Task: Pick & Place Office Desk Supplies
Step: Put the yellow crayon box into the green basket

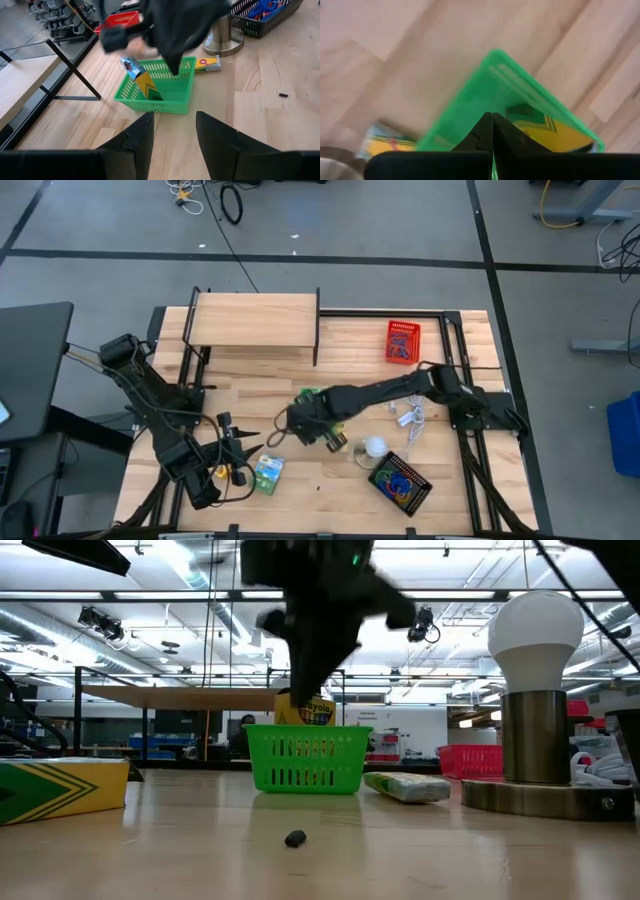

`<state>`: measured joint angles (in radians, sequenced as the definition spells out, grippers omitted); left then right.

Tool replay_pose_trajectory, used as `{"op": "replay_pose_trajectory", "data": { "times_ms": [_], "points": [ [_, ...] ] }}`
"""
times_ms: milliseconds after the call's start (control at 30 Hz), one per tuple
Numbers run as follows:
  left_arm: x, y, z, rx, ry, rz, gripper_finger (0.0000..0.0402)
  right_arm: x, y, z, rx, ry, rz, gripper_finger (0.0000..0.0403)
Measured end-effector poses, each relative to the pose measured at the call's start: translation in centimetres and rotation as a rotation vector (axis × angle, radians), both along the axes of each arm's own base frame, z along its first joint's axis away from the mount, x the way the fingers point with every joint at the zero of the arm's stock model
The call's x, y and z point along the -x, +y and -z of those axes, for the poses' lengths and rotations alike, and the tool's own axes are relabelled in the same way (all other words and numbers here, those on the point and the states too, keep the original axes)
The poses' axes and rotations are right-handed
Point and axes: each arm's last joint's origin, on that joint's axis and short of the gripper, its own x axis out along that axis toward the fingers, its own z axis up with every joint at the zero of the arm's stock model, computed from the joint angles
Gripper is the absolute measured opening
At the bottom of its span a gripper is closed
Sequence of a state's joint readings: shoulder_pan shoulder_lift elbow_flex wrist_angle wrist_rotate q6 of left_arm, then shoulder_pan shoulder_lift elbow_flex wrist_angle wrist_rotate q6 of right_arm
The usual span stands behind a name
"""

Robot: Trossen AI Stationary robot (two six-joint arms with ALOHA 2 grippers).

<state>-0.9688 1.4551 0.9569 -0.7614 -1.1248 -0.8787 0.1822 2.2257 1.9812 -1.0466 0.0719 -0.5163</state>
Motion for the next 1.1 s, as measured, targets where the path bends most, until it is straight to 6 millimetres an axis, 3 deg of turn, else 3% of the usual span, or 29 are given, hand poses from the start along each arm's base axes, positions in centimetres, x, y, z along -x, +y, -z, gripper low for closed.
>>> {"op": "replay_pose_trajectory", "data": {
  "times_ms": [167, 533, 1100],
  "points": [
    [0.0, 0.0, 0.0, -0.008, 0.004, 0.006, 0.0154, -0.9, -1.9, 1.9, 0.002, 0.029, 0.042, 0.0001],
    [0.0, -0.1, 0.0, -0.015, 0.006, 0.011, 0.0154, -1.4, -1.3, 5.0, 0.106, -0.004, 0.067, 0.0001],
    [-0.1, -0.2, -0.1, -0.010, 0.000, 0.017, 0.0154, -1.5, -0.3, 5.0, 0.208, -0.085, 0.192, 0.0000]
  ]
}}
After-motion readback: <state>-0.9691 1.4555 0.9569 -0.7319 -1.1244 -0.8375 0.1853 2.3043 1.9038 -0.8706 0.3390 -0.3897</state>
